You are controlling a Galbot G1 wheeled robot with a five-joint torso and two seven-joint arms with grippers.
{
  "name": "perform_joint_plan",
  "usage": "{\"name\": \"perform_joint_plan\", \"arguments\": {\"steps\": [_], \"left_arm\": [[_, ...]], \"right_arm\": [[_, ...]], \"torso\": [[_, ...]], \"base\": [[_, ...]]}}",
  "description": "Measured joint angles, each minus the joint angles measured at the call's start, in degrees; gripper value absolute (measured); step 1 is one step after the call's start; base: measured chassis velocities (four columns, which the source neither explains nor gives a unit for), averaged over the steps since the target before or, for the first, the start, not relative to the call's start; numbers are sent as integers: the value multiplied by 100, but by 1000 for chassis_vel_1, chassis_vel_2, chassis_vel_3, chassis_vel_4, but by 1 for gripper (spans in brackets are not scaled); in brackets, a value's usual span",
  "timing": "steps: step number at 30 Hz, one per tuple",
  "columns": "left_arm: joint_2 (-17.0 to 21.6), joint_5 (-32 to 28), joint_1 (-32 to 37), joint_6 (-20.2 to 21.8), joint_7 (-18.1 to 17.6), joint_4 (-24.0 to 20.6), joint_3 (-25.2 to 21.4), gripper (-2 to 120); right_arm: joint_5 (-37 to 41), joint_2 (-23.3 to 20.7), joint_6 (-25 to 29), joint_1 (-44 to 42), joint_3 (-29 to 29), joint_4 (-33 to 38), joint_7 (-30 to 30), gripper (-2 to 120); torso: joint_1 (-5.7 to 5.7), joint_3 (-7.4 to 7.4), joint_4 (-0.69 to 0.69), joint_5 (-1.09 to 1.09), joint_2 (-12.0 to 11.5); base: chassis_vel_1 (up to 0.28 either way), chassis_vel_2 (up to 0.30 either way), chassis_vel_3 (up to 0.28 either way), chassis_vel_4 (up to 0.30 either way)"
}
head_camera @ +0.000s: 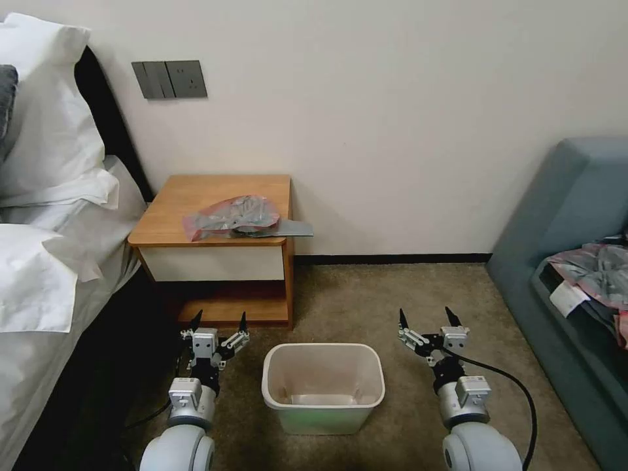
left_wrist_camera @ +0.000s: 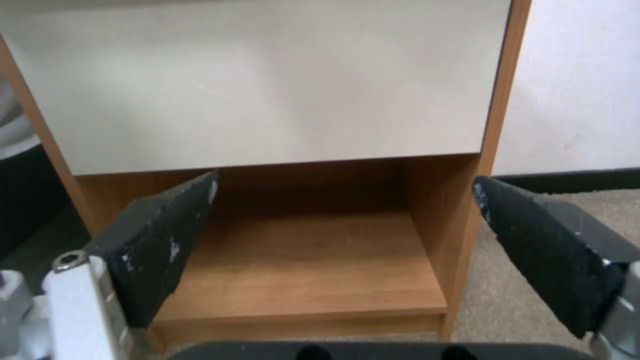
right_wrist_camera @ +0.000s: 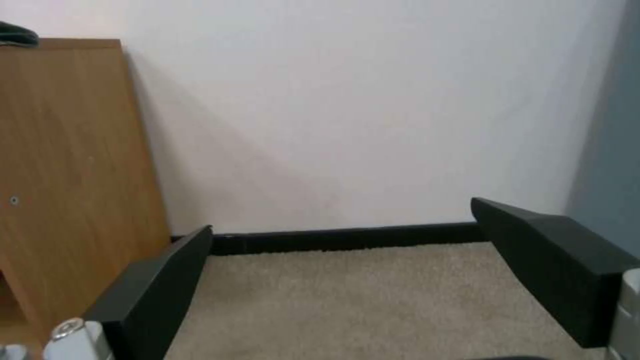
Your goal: Pick up the garbage bag from the table and place it over the trash can.
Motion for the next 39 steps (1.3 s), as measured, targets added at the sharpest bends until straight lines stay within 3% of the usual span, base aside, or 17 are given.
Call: {"name": "perform_joint_plan", "arguments": {"steps": [39], "left_arm": [[0,0,0,0,0,0,0,100]], "right_arm": [[0,0,0,0,0,0,0,100]], "torso": [[0,0,0,0,0]], "base": [[0,0,0,0]]}}
